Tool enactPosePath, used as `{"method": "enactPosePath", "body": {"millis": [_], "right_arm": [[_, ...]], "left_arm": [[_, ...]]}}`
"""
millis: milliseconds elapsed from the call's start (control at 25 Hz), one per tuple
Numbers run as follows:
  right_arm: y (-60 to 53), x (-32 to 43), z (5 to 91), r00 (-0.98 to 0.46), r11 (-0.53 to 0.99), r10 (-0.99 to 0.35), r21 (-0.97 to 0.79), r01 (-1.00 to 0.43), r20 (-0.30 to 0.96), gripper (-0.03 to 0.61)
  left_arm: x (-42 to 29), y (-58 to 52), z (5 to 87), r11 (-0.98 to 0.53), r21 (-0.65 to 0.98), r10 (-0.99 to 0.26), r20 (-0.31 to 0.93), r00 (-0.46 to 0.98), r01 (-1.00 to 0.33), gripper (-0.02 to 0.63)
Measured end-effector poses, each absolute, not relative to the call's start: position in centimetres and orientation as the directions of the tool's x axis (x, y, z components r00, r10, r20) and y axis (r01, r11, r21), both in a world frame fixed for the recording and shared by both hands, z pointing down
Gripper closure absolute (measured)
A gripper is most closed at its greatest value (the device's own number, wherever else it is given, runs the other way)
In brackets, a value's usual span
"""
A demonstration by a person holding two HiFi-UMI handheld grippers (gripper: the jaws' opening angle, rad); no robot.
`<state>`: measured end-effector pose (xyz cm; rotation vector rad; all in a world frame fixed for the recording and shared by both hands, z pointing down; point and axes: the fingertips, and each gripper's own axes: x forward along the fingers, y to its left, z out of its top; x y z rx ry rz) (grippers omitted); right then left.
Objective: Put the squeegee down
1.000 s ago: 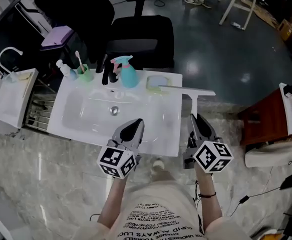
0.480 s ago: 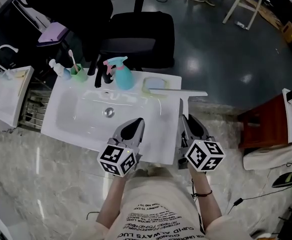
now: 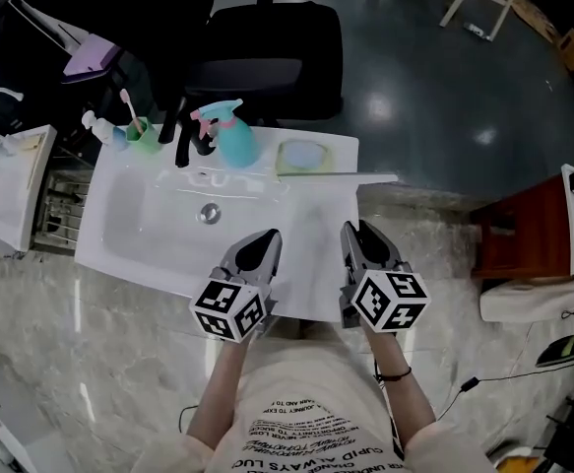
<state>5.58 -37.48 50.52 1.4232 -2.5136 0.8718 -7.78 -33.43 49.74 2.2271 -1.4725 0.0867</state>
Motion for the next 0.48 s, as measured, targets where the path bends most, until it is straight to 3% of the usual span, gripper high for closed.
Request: {"method": "enactPosePath", "body": {"millis": [480], "right_arm": [[-36.9,4.2,53.8,-0.497,0.337,-0.722,-0.383,-0.86,0.481,0.483]], "left_arm": [[-7.8,-33.6,52.7,-0.335,0.397,-0.791,0.373,0.484,-0.854,0.591]]}}
